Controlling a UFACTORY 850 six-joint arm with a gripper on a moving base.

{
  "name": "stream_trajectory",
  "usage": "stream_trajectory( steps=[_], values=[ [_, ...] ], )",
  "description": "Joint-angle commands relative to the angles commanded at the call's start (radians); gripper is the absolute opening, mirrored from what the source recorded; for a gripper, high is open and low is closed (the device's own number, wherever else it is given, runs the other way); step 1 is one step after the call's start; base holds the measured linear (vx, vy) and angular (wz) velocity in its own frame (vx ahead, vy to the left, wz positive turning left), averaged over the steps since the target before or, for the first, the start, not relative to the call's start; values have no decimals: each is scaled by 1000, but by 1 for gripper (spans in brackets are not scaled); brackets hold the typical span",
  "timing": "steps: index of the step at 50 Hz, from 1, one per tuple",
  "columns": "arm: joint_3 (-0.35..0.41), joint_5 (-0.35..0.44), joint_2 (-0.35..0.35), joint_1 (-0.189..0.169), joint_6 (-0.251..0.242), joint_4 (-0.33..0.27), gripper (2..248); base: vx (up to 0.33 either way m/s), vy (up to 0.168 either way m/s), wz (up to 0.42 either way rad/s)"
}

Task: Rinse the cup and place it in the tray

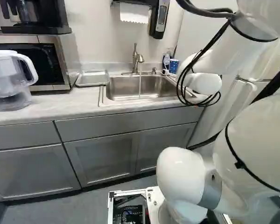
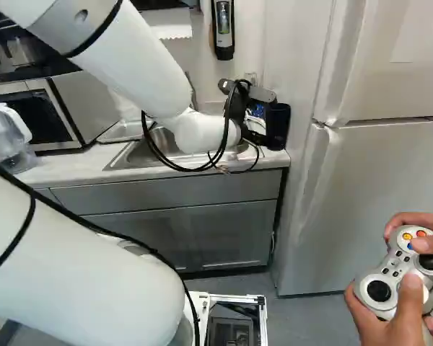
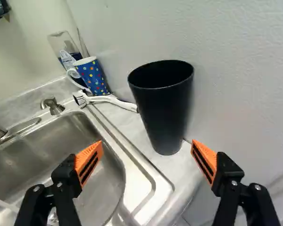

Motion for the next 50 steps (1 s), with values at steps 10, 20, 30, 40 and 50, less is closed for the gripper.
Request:
stream_trajectory(
  steps=[10, 20, 30, 40, 50],
  values=[
    [-8, 0, -9, -10, 0, 0, 247, 0, 0, 0],
    [-16, 0, -18, -12, 0, 0, 247, 0, 0, 0],
    [-35, 0, -40, -17, 0, 0, 247, 0, 0, 0],
    [-57, 0, -65, -20, 0, 0, 247, 0, 0, 0],
    [-73, 0, -84, -14, 0, 0, 247, 0, 0, 0]
  ],
)
